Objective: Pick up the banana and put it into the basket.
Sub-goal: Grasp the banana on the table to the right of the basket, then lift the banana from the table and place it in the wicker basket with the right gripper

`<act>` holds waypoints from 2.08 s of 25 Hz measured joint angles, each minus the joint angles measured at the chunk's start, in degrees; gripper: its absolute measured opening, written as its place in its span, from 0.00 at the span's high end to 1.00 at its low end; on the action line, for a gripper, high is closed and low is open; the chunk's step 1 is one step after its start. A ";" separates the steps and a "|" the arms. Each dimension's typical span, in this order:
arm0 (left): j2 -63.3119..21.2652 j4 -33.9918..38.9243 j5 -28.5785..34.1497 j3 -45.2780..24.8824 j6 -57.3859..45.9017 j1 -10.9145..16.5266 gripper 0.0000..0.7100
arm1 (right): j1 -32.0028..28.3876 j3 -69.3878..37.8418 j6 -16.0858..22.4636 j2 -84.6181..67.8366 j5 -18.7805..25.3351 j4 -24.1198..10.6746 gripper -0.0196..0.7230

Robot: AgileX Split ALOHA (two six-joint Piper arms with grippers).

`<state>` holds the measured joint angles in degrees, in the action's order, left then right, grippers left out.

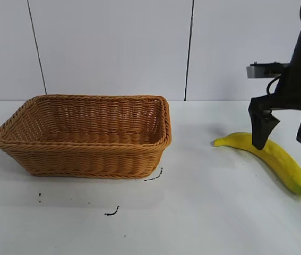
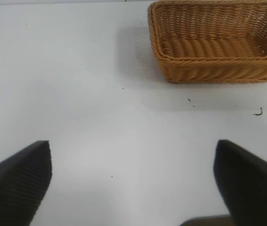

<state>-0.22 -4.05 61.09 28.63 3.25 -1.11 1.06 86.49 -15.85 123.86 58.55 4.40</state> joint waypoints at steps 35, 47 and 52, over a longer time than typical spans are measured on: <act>0.00 0.00 0.04 0.00 0.00 0.00 0.02 | 0.00 17.64 4.84 -6.63 10.62 -3.15 0.58; 0.00 0.00 0.04 0.00 0.00 0.00 0.02 | 12.73 25.21 -2.19 -10.10 10.90 -7.58 0.58; 0.00 0.00 0.04 0.00 0.00 0.00 0.02 | 22.06 26.19 -1.96 -10.10 4.23 -8.81 0.58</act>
<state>-0.22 -4.05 61.12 28.63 3.25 -1.11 23.12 112.69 -17.80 113.76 62.78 -4.40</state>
